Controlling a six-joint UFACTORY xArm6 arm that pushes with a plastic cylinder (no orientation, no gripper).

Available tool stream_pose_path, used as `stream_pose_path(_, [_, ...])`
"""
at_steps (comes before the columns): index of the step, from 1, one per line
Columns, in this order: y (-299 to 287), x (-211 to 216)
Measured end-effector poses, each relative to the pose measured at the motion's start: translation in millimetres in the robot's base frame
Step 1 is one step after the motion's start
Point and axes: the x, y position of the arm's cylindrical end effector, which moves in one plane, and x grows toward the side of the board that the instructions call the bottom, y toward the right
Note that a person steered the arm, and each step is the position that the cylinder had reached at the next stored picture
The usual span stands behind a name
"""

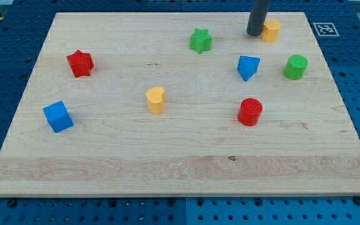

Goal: Push green star closer to the yellow hexagon

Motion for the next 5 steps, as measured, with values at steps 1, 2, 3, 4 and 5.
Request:
stream_pose_path(1, [32.9, 0.0])
stream_pose_path(2, [40.2, 0.0])
stream_pose_path(3, [21.6, 0.0])
stream_pose_path(4, [-27.9, -5.2])
stream_pose_path(5, [-73.7, -7.2])
